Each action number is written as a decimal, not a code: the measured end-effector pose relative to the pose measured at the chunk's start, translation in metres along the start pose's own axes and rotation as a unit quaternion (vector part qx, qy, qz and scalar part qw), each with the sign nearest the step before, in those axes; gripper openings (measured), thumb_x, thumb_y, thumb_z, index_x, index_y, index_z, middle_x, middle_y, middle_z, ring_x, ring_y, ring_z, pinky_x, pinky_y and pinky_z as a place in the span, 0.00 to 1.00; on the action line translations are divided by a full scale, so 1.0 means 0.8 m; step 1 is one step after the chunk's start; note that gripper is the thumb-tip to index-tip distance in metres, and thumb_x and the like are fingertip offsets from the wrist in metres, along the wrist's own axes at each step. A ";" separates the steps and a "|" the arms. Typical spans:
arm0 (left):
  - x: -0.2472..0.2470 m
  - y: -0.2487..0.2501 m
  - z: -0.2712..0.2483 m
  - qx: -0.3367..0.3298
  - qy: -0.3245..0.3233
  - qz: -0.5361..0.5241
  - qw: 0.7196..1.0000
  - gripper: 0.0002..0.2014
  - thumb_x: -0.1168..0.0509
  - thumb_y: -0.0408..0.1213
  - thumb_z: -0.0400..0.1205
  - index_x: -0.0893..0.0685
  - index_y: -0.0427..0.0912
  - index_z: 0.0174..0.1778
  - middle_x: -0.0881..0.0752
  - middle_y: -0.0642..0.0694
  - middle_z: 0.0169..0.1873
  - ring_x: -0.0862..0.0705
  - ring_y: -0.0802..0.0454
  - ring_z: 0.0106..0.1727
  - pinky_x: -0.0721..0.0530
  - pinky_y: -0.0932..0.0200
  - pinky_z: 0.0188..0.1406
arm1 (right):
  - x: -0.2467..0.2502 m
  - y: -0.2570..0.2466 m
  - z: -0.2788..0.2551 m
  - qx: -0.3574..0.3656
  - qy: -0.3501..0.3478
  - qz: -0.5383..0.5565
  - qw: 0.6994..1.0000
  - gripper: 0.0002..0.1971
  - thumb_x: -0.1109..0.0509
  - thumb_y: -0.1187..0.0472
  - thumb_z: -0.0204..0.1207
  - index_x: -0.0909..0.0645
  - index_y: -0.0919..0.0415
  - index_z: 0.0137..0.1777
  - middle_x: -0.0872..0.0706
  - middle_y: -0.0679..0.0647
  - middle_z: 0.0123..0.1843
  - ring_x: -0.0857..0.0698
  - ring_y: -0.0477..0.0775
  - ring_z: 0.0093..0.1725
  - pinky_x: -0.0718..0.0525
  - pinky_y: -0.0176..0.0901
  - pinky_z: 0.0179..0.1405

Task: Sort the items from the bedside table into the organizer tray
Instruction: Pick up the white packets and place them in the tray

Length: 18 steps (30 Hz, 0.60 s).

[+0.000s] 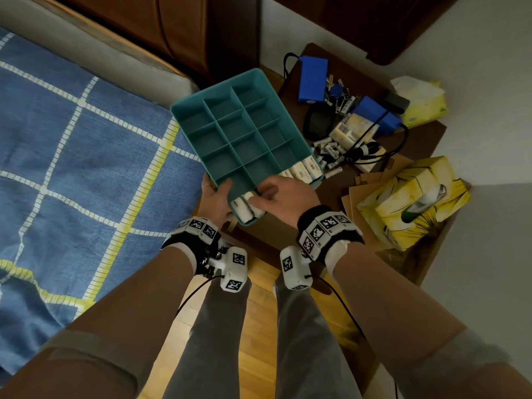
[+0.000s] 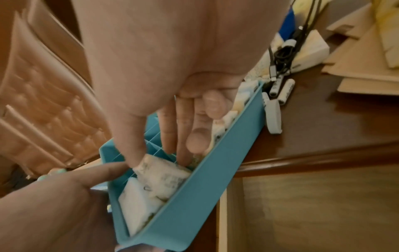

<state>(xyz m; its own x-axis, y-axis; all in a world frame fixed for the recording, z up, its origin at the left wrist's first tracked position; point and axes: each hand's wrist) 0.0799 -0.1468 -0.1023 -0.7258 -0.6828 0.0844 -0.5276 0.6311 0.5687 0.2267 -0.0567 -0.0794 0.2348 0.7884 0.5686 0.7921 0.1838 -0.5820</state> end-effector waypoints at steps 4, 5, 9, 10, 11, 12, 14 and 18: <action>-0.006 0.002 0.000 0.037 0.013 0.008 0.999 0.31 0.42 0.57 0.83 0.42 0.63 0.82 0.27 0.47 0.77 0.22 0.43 0.68 0.14 0.44 0.52 | -0.003 0.011 0.005 0.003 0.002 -0.055 0.998 0.13 0.26 0.36 0.71 0.16 0.43 0.46 0.13 0.40 0.42 0.14 0.42 0.45 0.14 0.45 0.46; -0.007 0.002 0.000 0.040 0.013 0.008 0.999 0.32 0.42 0.59 0.82 0.42 0.64 0.83 0.29 0.47 0.78 0.23 0.42 0.70 0.13 0.44 0.52 | -0.006 0.010 0.007 -0.003 -0.001 -0.072 0.997 0.13 0.26 0.36 0.71 0.15 0.44 0.46 0.12 0.41 0.42 0.14 0.44 0.46 0.13 0.46 0.46; -0.008 -0.004 0.008 0.021 0.025 0.014 0.999 0.38 0.41 0.65 0.73 0.39 0.61 0.81 0.24 0.48 0.75 0.21 0.43 0.70 0.15 0.37 0.60 | -0.005 0.005 0.010 -0.005 0.008 -0.075 0.997 0.16 0.29 0.34 0.72 0.16 0.45 0.45 0.12 0.42 0.43 0.14 0.46 0.45 0.13 0.48 0.46; -0.009 -0.006 0.011 0.011 0.032 0.021 0.999 0.37 0.40 0.63 0.73 0.36 0.57 0.80 0.22 0.48 0.72 0.20 0.44 0.69 0.17 0.36 0.64 | 0.000 0.003 0.009 -0.005 0.023 -0.068 0.997 0.17 0.32 0.33 0.74 0.16 0.45 0.45 0.12 0.42 0.43 0.14 0.47 0.45 0.13 0.47 0.45; -0.011 -0.006 0.012 0.001 0.039 0.030 0.999 0.34 0.39 0.59 0.75 0.34 0.53 0.78 0.19 0.47 0.68 0.18 0.44 0.66 0.19 0.36 0.66 | 0.008 0.004 0.009 -0.008 0.048 -0.059 0.997 0.17 0.35 0.34 0.77 0.16 0.46 0.46 0.12 0.43 0.43 0.14 0.48 0.44 0.14 0.46 0.44; -0.014 -0.003 0.012 -0.006 0.050 0.037 0.998 0.30 0.39 0.55 0.79 0.32 0.49 0.76 0.18 0.46 0.65 0.17 0.44 0.64 0.19 0.36 0.66 | 0.018 0.006 0.011 -0.016 0.082 -0.050 0.995 0.16 0.36 0.37 0.79 0.17 0.47 0.46 0.12 0.45 0.43 0.14 0.50 0.44 0.15 0.45 0.43; -0.021 0.003 0.013 0.000 0.087 0.044 0.995 0.25 0.39 0.47 0.84 0.31 0.43 0.76 0.18 0.43 0.64 0.18 0.42 0.63 0.21 0.39 0.68 | 0.042 0.013 0.020 -0.044 0.158 -0.040 0.986 0.13 0.37 0.43 0.82 0.17 0.49 0.50 0.11 0.48 0.43 0.13 0.55 0.44 0.19 0.44 0.40; -0.025 0.009 0.021 0.034 0.122 0.045 0.991 0.23 0.39 0.44 0.85 0.28 0.39 0.74 0.19 0.42 0.63 0.19 0.43 0.60 0.21 0.47 0.64 | 0.096 0.049 0.055 -0.098 0.234 -0.057 0.966 0.13 0.35 0.51 0.81 0.21 0.49 0.63 0.14 0.54 0.57 0.15 0.60 0.55 0.20 0.46 0.45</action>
<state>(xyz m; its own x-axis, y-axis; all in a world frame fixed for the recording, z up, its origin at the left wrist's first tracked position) 0.0836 -0.1227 -0.1136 -0.6471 -0.6856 0.3334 -0.4994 0.7117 0.4941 0.2508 0.0367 -0.0840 0.3315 0.4094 0.8500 0.9088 0.1033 -0.4041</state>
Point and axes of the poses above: each hand's wrist, its own z-axis towards the middle knuckle, its own x-axis out of the back of the hand, y = z × x
